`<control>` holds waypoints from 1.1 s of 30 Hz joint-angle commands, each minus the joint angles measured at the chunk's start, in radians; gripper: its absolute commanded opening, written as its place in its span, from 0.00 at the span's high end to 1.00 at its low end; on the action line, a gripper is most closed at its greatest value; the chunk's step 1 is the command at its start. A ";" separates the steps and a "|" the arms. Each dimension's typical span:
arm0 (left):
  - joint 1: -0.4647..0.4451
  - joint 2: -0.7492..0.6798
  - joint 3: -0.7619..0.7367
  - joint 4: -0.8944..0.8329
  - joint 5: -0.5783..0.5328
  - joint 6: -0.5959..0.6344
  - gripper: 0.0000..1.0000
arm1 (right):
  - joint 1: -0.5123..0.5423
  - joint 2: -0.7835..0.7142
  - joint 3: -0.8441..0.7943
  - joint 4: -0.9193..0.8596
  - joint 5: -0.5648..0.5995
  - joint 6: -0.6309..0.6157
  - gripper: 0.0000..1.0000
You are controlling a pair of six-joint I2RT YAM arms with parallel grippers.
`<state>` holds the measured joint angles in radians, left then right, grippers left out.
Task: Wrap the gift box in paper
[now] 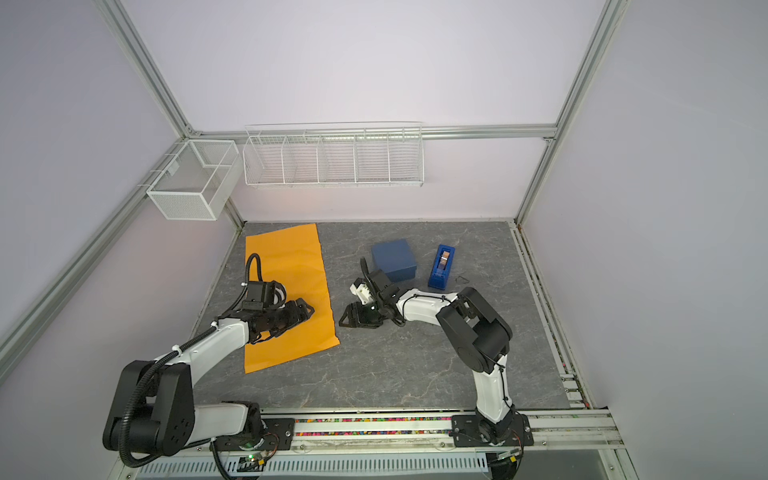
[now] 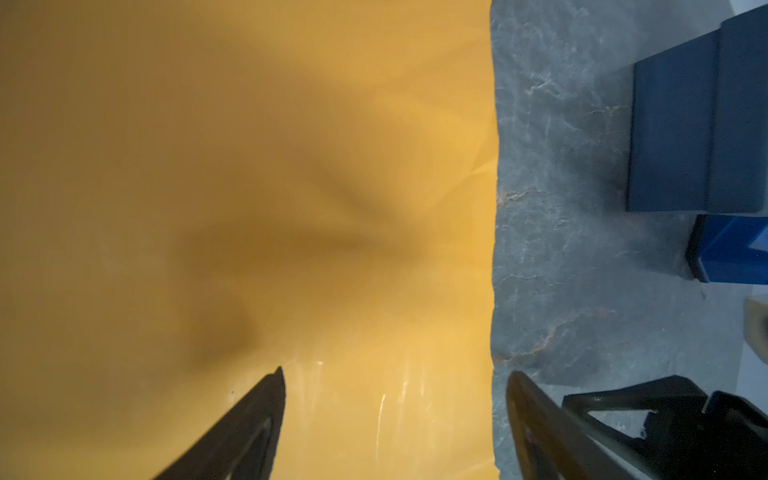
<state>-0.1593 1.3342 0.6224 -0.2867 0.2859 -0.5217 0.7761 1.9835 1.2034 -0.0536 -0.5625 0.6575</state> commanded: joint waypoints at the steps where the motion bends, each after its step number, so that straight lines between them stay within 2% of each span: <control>1: -0.003 0.018 -0.015 0.001 0.017 -0.012 0.17 | 0.015 0.046 0.043 0.010 -0.051 0.052 0.39; 13: -0.003 0.039 -0.030 -0.017 0.010 0.002 0.17 | 0.085 0.164 0.096 0.107 -0.116 0.186 0.43; 20: -0.002 0.043 -0.024 -0.024 0.009 0.003 0.16 | 0.106 0.205 0.091 0.271 -0.165 0.308 0.50; 25: -0.003 0.030 -0.035 -0.022 0.008 0.000 0.16 | 0.107 0.183 0.066 0.286 -0.138 0.320 0.59; 29: -0.002 0.020 -0.036 -0.023 0.000 0.002 0.16 | 0.106 0.181 0.073 0.259 -0.125 0.309 0.77; 33: -0.002 0.019 -0.031 -0.026 0.004 0.003 0.16 | 0.106 0.181 0.079 0.233 -0.120 0.300 0.84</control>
<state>-0.1593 1.3663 0.6037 -0.2893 0.2924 -0.5209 0.8814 2.1742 1.2877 0.1986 -0.6926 0.9508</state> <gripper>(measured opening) 0.840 0.186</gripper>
